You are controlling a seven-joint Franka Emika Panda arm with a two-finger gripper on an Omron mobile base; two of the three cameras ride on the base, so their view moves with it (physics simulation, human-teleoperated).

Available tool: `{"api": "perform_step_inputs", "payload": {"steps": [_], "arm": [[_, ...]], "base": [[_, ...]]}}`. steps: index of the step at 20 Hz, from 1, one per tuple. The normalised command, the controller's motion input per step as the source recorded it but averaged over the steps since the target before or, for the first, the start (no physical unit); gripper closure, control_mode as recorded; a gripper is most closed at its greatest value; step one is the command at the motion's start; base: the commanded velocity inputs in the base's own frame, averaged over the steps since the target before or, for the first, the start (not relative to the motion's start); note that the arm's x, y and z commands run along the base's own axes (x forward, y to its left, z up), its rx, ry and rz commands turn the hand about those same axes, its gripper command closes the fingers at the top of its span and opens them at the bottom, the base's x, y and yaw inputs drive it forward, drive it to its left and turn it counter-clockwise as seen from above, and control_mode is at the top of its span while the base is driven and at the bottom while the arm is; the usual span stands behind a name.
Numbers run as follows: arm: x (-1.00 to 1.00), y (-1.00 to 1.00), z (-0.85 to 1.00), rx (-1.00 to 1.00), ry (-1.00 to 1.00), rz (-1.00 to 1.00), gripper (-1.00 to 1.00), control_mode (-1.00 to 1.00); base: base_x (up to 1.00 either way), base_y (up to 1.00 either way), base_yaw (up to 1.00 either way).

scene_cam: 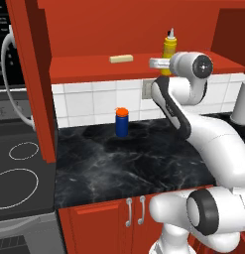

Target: Pick the condiment bottle and mustard from the counter and place them in the cabinet.

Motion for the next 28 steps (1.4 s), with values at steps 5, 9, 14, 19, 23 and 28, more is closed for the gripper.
{"api": "perform_step_inputs", "payload": {"steps": [5,9,14,19,23,28], "arm": [[0.36,0.03,0.03,0.00,0.00,-0.05,1.00,-1.00],[0.41,0.02,0.09,0.00,0.01,-0.06,1.00,-1.00],[0.21,0.01,0.01,0.00,0.02,-0.03,1.00,-1.00],[0.00,0.00,-0.09,0.00,0.01,0.00,1.00,-1.00],[0.00,0.00,-0.09,0.01,0.01,0.00,1.00,-1.00],[0.17,0.00,0.00,0.02,0.00,-0.01,1.00,-1.00]], "base": [[0.00,0.00,0.00],[0.00,0.00,0.00],[0.00,0.00,0.00],[0.00,0.00,0.00],[0.00,0.00,0.00],[0.00,0.00,0.00]]}}
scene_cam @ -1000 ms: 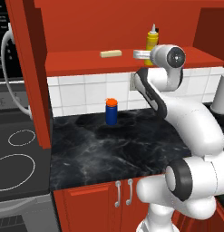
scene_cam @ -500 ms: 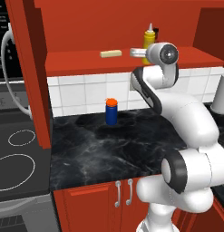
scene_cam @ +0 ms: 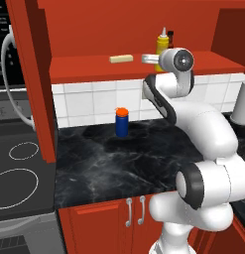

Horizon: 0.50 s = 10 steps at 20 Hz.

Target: Pick the condiment bottle and mustard from the counter and place them in the cabinet.

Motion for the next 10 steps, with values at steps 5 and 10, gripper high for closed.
{"api": "perform_step_inputs", "payload": {"steps": [5,10], "arm": [[0.36,0.00,0.00,0.02,0.00,-0.03,1.00,-1.00],[0.48,0.05,0.00,0.00,0.00,-0.06,1.00,-1.00]], "base": [[0.00,0.00,0.00],[0.00,0.00,0.00]]}}
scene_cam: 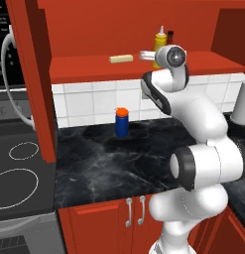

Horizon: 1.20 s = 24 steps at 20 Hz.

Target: Pick the condiment bottle and mustard from the counter and place them in the cabinet.

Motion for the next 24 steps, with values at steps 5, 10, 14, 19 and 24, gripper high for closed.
{"api": "perform_step_inputs", "payload": {"steps": [5,10,14,19,24], "arm": [[0.48,0.10,-0.01,0.01,0.02,-0.05,1.00,-1.00],[0.31,0.06,-0.08,0.00,0.08,-0.01,1.00,-1.00],[0.27,0.04,-0.19,0.00,0.09,0.00,1.00,-1.00],[0.26,0.02,-0.18,0.00,0.04,0.00,1.00,-1.00],[0.07,0.00,-0.09,0.00,0.00,0.00,1.00,-1.00]], "base": [[0.00,0.00,0.00],[0.00,0.00,0.00],[0.00,0.00,0.00],[0.00,0.00,0.00],[0.00,0.00,0.00]]}}
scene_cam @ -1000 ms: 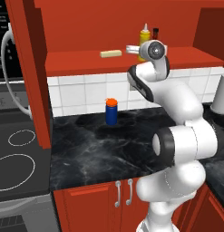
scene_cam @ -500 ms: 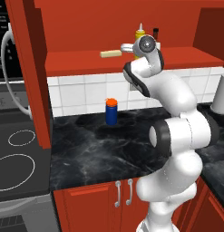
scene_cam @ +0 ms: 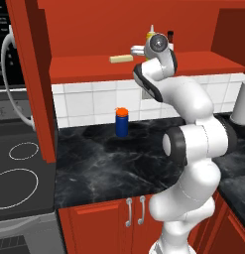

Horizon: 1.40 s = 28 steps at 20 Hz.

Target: Pick the condiment bottle and mustard from the counter and place them in the cabinet.

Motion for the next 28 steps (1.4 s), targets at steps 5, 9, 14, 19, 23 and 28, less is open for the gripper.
{"api": "perform_step_inputs", "payload": {"steps": [5,9,14,19,23,28], "arm": [[0.02,0.00,-0.09,0.00,0.00,0.00,-1.00,-1.00],[0.00,0.00,-0.04,0.00,0.00,0.00,-1.00,-1.00],[-0.02,0.07,0.00,0.00,0.00,-0.01,-1.00,-1.00],[-0.43,0.11,0.00,0.00,0.00,0.00,-1.00,-1.00],[-0.97,0.10,-0.28,-0.03,-0.02,0.02,-1.00,-1.00],[-1.00,0.00,-0.77,-0.04,0.00,0.04,-1.00,-1.00]], "base": [[0.00,0.00,0.00],[0.00,0.00,0.00],[0.00,0.00,0.00],[0.00,0.00,0.00],[0.00,0.00,0.00],[0.00,0.00,0.00]]}}
